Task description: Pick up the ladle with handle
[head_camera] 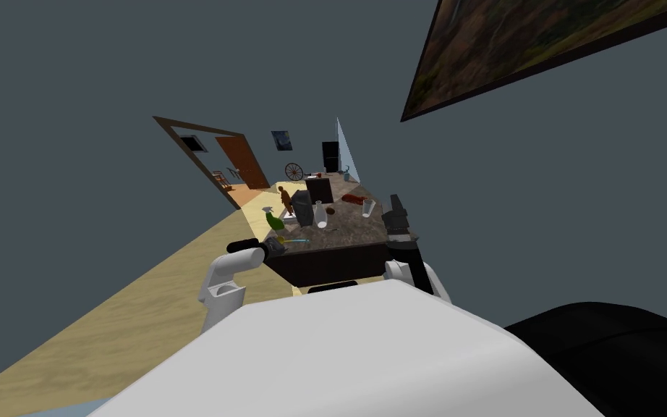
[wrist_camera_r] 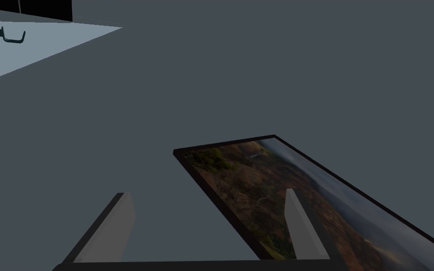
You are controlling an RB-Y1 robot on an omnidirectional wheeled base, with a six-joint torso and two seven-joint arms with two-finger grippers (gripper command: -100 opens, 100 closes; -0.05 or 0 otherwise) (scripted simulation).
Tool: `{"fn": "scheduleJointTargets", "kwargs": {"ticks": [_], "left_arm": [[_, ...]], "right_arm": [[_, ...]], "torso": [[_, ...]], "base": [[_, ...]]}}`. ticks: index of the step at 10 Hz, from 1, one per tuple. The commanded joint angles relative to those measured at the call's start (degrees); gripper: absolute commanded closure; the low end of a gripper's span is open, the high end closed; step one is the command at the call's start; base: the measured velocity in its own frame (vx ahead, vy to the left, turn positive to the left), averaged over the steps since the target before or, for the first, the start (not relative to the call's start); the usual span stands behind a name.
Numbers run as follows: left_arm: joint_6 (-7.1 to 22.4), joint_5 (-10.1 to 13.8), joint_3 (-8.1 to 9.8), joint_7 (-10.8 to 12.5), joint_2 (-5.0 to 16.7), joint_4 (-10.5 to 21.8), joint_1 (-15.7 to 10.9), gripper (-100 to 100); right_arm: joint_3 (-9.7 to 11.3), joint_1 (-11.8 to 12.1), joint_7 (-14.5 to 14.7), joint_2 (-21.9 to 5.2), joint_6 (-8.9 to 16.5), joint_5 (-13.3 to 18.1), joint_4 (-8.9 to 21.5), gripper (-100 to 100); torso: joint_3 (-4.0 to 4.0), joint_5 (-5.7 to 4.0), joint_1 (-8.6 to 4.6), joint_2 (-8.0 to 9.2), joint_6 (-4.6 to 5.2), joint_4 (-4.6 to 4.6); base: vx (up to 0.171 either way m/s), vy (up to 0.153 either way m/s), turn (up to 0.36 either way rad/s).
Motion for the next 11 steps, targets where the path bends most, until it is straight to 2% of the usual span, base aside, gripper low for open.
{"fn": "scheduleJointTargets", "kwargs": {"ticks": [1, 2, 3, 4, 6, 7, 11], "left_arm": [[2.86, 0.64, -0.07, 0.75, 0.41, 0.48, -1.21, -100], [3.67, 0.64, -0.07, 0.75, 0.41, 0.48, -1.21, -100], [5.70, 1.11, -0.13, 1.34, 0.82, 0.85, -2.19, -100], [6.12, 1.11, -0.13, 1.34, 0.82, 0.85, -2.19, -100], [9.78, 1.93, -0.23, 2.37, 1.73, 1.43, -3.84, -100], [10.29, 1.93, -0.23, 2.37, 1.73, 1.43, -3.84, -100], [15.43, 2.92, -0.28, 3.71, 3.25, 2.06, -5.78, -100]], "right_arm": [[0.00, 0.00, 0.00, 0.00, 0.00, 0.00, 0.00, 0], [0.00, 0.00, 0.00, 0.00, 0.00, 0.00, 0.00, 0], [0.00, 0.00, 0.00, 0.00, 0.00, 0.00, 0.00, 0], [0.00, 0.00, 0.00, 0.00, 0.00, 0.00, 0.00, 0], [0.00, 0.00, 0.00, 0.00, 0.00, 0.00, 0.00, 0], [0.00, 0.00, 0.00, 0.00, 0.00, 0.00, 0.00, 0], [0.00, 0.00, 0.00, 0.00, 0.00, 0.00, 0.00, 0]], "torso": [[0.00, 0.00, 0.00, 0.00, 0.00, 0.00], [0.00, 0.00, 0.03, -0.01, 0.00, 0.00], [0.01, 0.00, -0.01, 0.01, 0.00, 0.00], [0.00, -0.01, -0.01, 0.00, 0.00, 0.00], [0.01, -0.01, -0.04, 0.02, 0.00, 0.01], [-0.01, -0.01, -0.02, -0.03, 0.00, 0.00], [0.02, 0.00, -0.03, 0.04, 0.00, 0.01]], "base": [[0.036, 0.032, 0.048], [0.032, 0.019, 0.013], [0.035, 0.017, 0.034], [0.030, 0.014, 0.018], [0.037, 0.015, 0.034], [0.035, 0.017, 0.018], [0.025, 0.015, 0.023]]}}
